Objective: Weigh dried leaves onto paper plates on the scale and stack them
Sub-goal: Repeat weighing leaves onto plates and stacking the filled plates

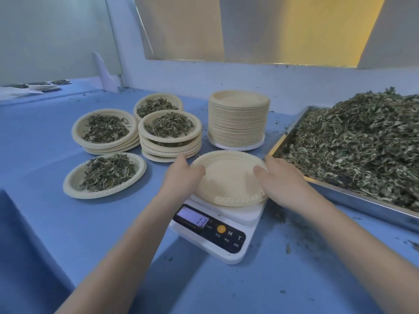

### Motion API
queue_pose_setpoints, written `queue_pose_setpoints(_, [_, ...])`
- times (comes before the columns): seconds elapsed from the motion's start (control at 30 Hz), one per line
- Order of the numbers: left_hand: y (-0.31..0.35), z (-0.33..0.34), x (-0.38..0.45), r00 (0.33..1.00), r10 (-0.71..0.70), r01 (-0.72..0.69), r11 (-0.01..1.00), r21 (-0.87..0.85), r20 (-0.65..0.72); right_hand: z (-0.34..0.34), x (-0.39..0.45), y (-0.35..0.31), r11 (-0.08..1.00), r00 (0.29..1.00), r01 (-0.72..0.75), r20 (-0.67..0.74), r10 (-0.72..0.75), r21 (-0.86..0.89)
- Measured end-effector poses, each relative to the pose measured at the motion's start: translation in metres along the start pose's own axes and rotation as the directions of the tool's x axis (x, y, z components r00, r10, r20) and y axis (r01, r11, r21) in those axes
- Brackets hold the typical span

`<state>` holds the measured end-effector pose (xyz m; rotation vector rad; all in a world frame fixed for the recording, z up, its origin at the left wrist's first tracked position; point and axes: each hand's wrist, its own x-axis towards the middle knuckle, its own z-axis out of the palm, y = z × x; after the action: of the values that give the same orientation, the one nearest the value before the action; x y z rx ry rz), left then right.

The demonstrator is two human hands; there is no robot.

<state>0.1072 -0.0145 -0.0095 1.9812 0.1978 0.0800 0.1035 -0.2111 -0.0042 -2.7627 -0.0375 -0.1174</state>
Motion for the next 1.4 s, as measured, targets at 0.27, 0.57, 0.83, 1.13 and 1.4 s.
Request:
queue_pose_setpoints(0.27, [-0.014, -0.003, 0.005, 0.998, 0.008, -0.019, 0.986, -0.163, -0.067, -0.003, -0.005, -0.002, 0.997, 0.999, 0.039, 0.003, -0.039, 0.069])
queue_pose_setpoints(0.57, [-0.026, -0.009, 0.001, 0.998, 0.016, -0.032, 0.956, -0.291, -0.057, -0.005, -0.008, -0.004, 0.989, 0.999, 0.044, 0.010, -0.046, 0.143])
queue_pose_setpoints(0.83, [-0.026, -0.018, -0.005, 1.000, -0.018, 0.017, 0.925, -0.379, 0.001, -0.028, -0.029, -0.006, 0.975, 0.935, 0.209, 0.277, -0.223, 0.079])
queue_pose_setpoints(1.13, [0.024, -0.001, -0.013, 0.847, 0.493, -0.446, 0.863, 0.239, -0.200, -0.047, -0.017, 0.022, 0.963, 0.962, 0.144, 0.195, -0.190, 0.227])
queue_pose_setpoints(1.4, [0.116, 0.113, 0.003, 0.757, 0.545, -0.648, 0.699, 0.302, 0.361, -0.076, -0.001, 0.053, 0.891, 0.965, 0.221, 0.042, -0.258, 0.397])
